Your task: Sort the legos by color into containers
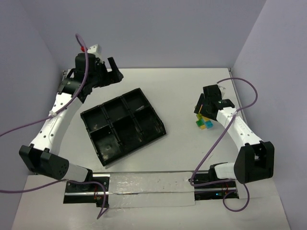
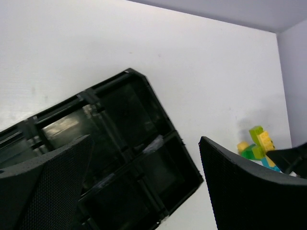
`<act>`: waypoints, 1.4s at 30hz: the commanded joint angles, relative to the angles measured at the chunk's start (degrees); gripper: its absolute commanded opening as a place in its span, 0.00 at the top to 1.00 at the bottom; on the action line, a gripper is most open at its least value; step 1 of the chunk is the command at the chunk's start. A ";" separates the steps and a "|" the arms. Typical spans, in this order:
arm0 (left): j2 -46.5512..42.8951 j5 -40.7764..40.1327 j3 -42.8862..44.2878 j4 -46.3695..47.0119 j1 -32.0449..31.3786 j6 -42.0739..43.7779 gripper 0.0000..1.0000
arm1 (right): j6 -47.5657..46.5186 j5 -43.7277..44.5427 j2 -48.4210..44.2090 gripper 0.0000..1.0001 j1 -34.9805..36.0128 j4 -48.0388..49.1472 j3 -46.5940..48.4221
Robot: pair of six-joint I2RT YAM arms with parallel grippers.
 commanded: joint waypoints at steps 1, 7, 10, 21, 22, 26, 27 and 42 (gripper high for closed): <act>3.96 -0.53 5.71 -1.87 -4.75 0.81 0.01 | -1.67 0.75 1.76 0.17 -0.66 2.78 0.76; 6.13 -1.36 6.90 -2.67 -7.24 0.83 0.01 | -3.41 1.07 4.80 0.00 -0.69 2.82 2.26; 6.42 -2.60 6.64 -2.74 -7.84 0.99 0.01 | -3.47 0.73 6.92 0.00 -0.69 2.99 2.82; 7.23 -3.32 6.68 -3.37 -8.39 1.09 0.01 | -3.68 -2.76 10.38 0.14 -0.69 4.68 4.19; 7.28 -3.27 6.68 -3.37 -8.44 1.04 0.01 | -3.63 -2.99 10.14 0.17 -0.69 4.77 4.16; 7.66 -3.06 6.77 -3.29 -8.74 0.92 0.01 | -2.40 -4.53 8.46 0.29 -0.60 5.40 3.22; 7.83 -2.98 6.85 -3.36 -8.82 0.92 0.01 | -1.96 -4.97 8.01 0.30 -0.60 5.58 2.87; 13.17 -1.83 13.68 -5.47 -11.67 2.54 0.01 | 5.89 -18.42 6.02 0.28 3.78 13.07 -0.95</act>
